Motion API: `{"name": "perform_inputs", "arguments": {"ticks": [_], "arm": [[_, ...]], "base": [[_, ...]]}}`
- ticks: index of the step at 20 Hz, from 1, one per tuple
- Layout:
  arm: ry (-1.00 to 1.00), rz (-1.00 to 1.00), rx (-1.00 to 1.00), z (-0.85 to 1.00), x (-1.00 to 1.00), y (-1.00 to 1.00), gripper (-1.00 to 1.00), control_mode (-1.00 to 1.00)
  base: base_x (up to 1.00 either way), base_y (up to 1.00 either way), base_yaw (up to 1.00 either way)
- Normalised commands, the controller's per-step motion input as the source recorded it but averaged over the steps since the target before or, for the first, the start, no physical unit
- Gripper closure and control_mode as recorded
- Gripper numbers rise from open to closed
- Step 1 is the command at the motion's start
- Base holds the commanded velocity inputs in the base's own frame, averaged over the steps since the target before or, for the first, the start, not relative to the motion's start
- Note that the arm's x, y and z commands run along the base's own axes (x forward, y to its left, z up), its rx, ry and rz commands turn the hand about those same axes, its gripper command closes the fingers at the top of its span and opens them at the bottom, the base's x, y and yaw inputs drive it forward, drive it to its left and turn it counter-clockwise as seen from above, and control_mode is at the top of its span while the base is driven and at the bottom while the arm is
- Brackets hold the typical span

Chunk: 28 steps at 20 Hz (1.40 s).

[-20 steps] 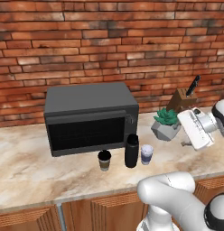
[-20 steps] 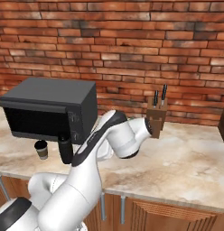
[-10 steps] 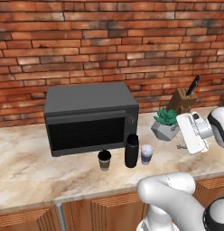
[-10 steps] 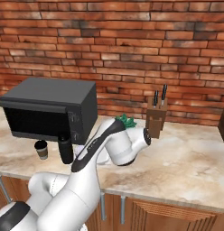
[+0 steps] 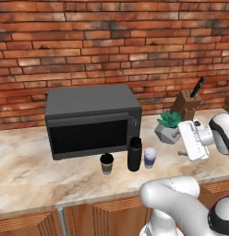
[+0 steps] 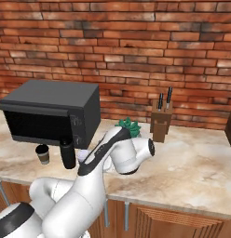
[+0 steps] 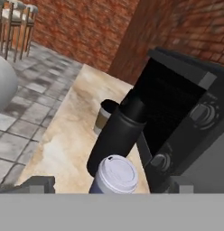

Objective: Move the drinks to the dining counter.

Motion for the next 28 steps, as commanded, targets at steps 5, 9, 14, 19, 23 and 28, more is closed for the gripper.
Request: {"name": "perform_inputs", "arguments": {"ticks": [5, 9, 14, 19, 23, 28], "arm": [[0.24, 0.00, 0.06, -0.14, 0.05, 0.01, -1.00, -1.00], [0.24, 0.00, 0.05, -0.11, 0.10, 0.04, -1.00, -1.00], [0.09, 0.00, 0.02, -0.05, 0.11, 0.05, -1.00, -1.00], [-0.05, 0.00, 0.00, -0.07, 0.04, 0.01, -1.00, -1.00], [-0.10, 0.00, 0.00, -0.27, 0.03, 0.05, -1.00, -1.00], [-0.06, 0.00, 0.00, -0.28, 0.07, 0.10, -1.00, -1.00]], "base": [[0.00, 0.00, 0.00], [0.00, 0.00, 0.00], [0.00, 0.00, 0.00], [0.00, 0.00, 0.00], [0.00, 0.00, 0.00], [0.00, 0.00, 0.00]]}}
